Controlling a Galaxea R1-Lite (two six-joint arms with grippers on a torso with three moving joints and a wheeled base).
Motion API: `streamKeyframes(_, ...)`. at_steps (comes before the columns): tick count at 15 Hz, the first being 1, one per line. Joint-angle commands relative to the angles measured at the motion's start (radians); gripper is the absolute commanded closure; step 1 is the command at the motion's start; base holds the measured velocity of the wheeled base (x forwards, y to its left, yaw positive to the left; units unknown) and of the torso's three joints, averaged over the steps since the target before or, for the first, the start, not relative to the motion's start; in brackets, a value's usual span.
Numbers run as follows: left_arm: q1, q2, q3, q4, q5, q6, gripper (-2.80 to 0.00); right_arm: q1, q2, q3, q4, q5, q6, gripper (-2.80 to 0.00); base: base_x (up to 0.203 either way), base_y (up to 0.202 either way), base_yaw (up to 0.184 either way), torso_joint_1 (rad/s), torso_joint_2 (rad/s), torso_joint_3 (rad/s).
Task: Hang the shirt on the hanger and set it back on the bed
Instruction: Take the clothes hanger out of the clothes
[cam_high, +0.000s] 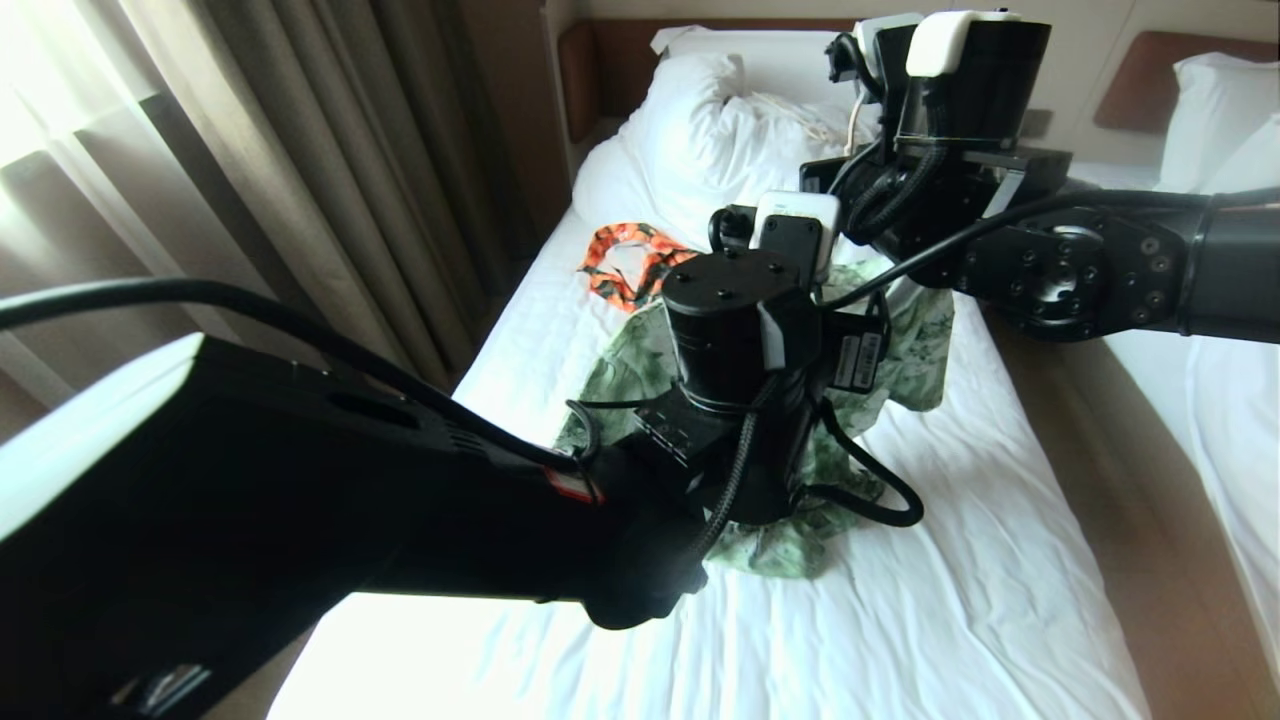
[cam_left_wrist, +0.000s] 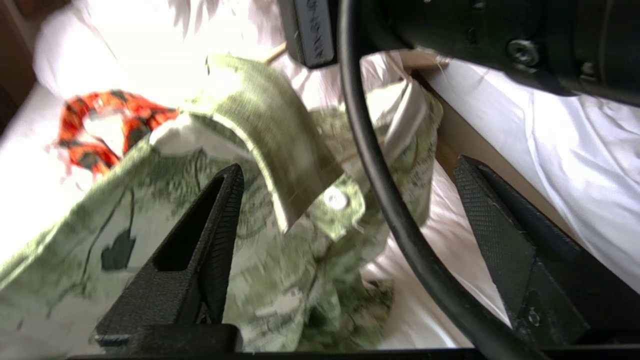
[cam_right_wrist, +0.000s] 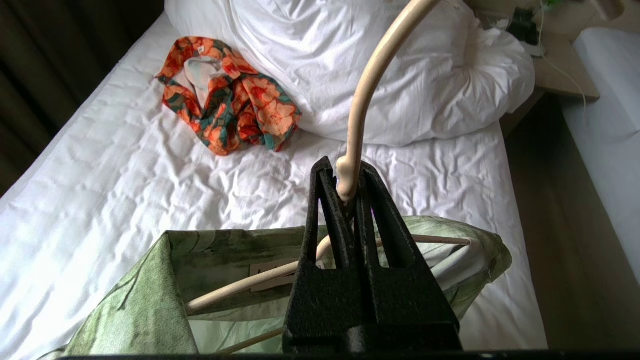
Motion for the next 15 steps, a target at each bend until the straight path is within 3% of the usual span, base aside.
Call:
streamKeyframes(1, 0.007, 0.080, 0.004, -0.138, 0.004, 0.077, -2.80, -0.010, -0.026, -0.018, 0.083, 0.001, 0.035, 0.00, 0.000, 0.000, 0.000, 0.000, 0.00, 0.000)
streamKeyframes(3, 0.012, 0.109, 0.008, -0.209, 0.005, 0.130, -2.80, -0.016, -0.033, -0.049, 0.140, 0.007, 0.054, 0.00, 0.000, 0.000, 0.000, 0.000, 0.00, 0.000)
streamKeyframes(10, 0.040, 0.129, -0.033, -0.211, 0.004, 0.134, -2.80, -0.018, -0.043, -0.052, 0.154, 0.013, 0.060, 0.00, 0.000, 0.000, 0.000, 0.000, 0.00, 0.000)
streamKeyframes(13, 0.067, 0.162, -0.084, -0.214, 0.002, 0.175, -2.80, -0.016, -0.051, -0.049, 0.155, 0.013, 0.060, 0.00, 0.000, 0.000, 0.000, 0.000, 0.00, 0.000)
streamKeyframes(14, 0.069, 0.165, -0.091, -0.215, 0.003, 0.178, 0.00, -0.016, -0.051, -0.049, 0.155, 0.013, 0.060, 0.00, 0.000, 0.000, 0.000, 0.000, 0.00, 0.000)
streamKeyframes(15, 0.069, 0.165, -0.091, -0.215, 0.004, 0.178, 0.00, -0.016, -0.051, -0.049, 0.155, 0.013, 0.060, 0.00, 0.000, 0.000, 0.000, 0.000, 0.00, 0.000)
